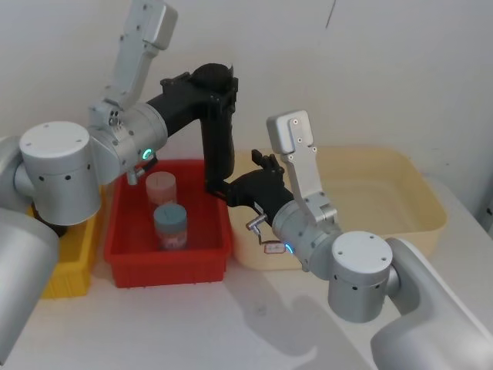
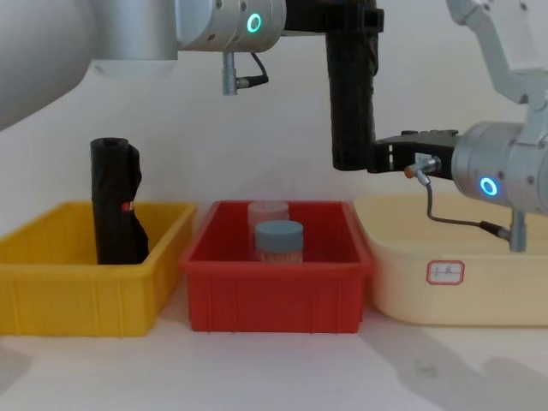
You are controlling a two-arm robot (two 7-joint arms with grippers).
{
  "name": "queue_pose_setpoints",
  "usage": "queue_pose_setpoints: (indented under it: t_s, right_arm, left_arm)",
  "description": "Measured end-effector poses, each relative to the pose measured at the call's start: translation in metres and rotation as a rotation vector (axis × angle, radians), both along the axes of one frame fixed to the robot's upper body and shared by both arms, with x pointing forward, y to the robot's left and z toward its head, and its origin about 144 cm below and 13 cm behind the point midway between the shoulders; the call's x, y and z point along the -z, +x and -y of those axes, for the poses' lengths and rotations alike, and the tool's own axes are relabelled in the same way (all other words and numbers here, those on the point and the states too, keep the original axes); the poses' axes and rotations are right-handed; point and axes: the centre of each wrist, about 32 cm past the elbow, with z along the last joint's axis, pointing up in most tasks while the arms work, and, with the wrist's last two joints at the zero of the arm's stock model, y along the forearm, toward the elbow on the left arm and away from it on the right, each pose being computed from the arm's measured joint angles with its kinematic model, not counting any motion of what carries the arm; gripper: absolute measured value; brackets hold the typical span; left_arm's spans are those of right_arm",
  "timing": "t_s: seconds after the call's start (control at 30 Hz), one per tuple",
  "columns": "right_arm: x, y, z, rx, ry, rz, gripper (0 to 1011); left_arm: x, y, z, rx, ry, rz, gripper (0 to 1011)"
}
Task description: Pick up the garbage bag with the one hand and transfer it to the other hand.
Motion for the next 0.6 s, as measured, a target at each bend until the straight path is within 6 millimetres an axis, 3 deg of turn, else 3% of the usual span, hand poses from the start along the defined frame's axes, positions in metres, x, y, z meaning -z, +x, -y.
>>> queue_pose_setpoints:
  t_s: [0.6]
  right_arm:
    - [0.000, 0.017, -0.011, 0.008, 0.015, -0.019, 1000]
  left_arm:
    - [0.000, 0.000, 0.000, 0.000, 0.000, 0.000, 527]
